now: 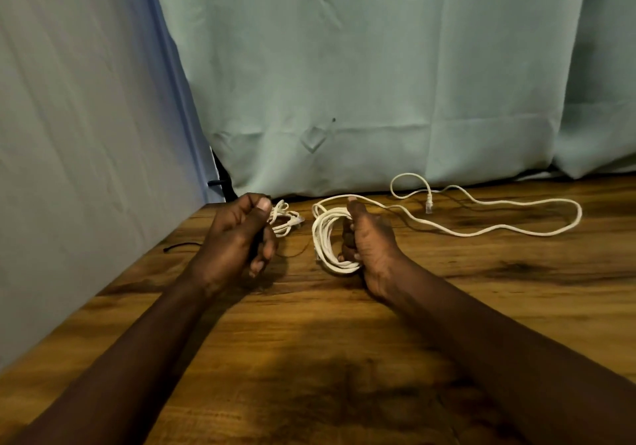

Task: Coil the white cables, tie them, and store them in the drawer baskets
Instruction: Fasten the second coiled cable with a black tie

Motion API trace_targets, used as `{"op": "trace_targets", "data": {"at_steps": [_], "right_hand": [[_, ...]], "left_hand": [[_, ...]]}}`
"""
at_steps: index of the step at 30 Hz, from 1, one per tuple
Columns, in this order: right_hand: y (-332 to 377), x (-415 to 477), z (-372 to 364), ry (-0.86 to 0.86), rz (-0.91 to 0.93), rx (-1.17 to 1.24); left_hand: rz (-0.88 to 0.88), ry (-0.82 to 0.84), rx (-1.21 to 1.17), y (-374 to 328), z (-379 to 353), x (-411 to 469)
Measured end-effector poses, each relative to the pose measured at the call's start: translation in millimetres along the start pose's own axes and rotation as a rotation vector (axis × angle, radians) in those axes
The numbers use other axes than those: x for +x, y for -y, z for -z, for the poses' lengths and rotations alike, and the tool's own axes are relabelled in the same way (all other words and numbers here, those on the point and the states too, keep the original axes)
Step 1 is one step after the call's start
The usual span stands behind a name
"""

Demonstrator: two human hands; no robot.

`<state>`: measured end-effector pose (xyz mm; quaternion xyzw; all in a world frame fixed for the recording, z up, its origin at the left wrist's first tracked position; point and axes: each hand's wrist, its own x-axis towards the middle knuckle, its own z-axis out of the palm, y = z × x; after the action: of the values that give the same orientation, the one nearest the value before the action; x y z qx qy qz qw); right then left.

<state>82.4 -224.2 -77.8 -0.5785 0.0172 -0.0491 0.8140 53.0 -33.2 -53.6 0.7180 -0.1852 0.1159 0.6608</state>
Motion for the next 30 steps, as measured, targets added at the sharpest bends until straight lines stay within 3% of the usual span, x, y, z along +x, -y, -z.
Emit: {"op": "trace_targets", "data": {"at_steps": [7, 15, 22, 27, 30], "right_hand": [[-5.0, -6.5, -7.4, -0.031, 0.108, -0.112], [-11.9, -15.4, -17.2, -0.047, 0.184, -0.168], [-25.1, -11.1, -22.0, 0.070, 0.209, -0.214], [-15.8, -16.5, -19.2, -0.007, 0.207, -0.216], [-19.2, -12.9, -21.1, 0.032, 0.204, -0.228]], "left_hand": [[-0.028, 0.020, 0.122, 4.7, -26.8, -5.7], [-0.120, -0.175, 0.108, 7.2, -37.8, -6.1], [-0.145, -0.095, -0.011, 7.6, -49.1, -14.0], [-0.207, -0.105, -0.073, 6.9, -54.3, -15.9], [-0.241, -0.095, -0.081, 8.9, -56.5, -15.6]]}}
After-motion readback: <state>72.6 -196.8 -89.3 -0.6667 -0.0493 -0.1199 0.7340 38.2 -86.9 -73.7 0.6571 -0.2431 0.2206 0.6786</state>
